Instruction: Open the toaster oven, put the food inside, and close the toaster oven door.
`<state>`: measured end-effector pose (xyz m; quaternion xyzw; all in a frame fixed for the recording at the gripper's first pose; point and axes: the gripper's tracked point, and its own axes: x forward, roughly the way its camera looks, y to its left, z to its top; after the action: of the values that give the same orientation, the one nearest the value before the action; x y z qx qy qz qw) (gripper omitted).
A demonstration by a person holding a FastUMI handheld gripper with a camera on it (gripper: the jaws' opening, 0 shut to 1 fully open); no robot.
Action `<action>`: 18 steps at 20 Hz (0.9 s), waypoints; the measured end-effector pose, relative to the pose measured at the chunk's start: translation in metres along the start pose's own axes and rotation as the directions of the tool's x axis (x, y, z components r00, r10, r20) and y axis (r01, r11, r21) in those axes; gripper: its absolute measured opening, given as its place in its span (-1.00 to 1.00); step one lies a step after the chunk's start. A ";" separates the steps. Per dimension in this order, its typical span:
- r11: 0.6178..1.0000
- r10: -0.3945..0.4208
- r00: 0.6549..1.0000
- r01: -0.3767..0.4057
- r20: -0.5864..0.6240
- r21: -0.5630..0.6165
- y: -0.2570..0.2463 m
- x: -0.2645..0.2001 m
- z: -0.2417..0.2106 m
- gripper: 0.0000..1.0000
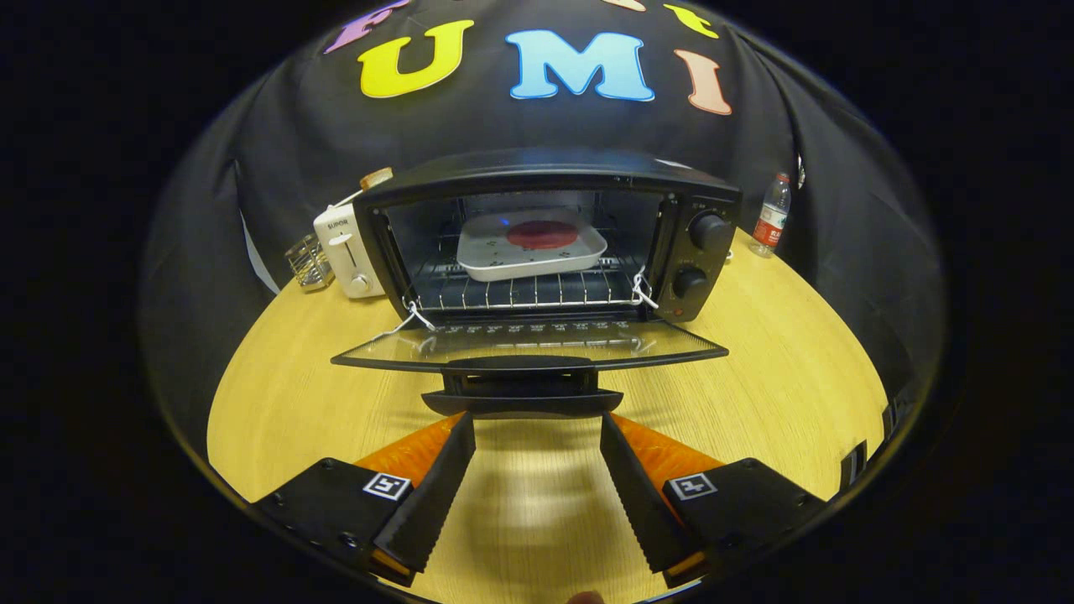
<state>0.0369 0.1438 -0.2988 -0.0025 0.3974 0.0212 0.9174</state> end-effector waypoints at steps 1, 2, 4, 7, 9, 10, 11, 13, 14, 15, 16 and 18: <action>1.000 0.001 1.000 -0.001 0.013 0.004 0.000 -0.002 0.004 0.92; 1.000 0.000 1.000 0.000 0.029 0.002 0.001 -0.004 0.011 0.91; 1.000 0.009 0.997 -0.008 0.071 -0.016 0.002 -0.008 0.023 0.92; 0.999 0.012 0.992 -0.007 0.127 -0.032 0.000 -0.015 0.043 0.94; 0.999 0.010 0.987 -0.005 0.159 -0.034 -0.001 -0.017 0.056 0.94; 0.999 0.007 0.984 0.000 0.178 -0.044 -0.004 -0.019 0.063 0.95; 0.998 0.006 0.980 0.005 0.199 -0.055 -0.006 -0.021 0.068 0.95; 0.997 0.014 0.968 0.005 0.252 -0.076 -0.009 -0.031 0.080 0.95; 0.996 0.021 0.960 0.002 0.280 -0.084 -0.009 -0.039 0.087 0.95; 0.996 0.027 0.952 0.000 0.304 -0.090 -0.011 -0.045 0.095 0.95; 0.995 0.035 0.944 -0.004 0.328 -0.095 -0.012 -0.055 0.103 0.95; 0.995 0.049 0.925 -0.013 0.378 -0.098 -0.014 -0.071 0.113 0.94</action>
<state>0.0717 0.1299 -0.1701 -0.0352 0.2108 0.0545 0.9754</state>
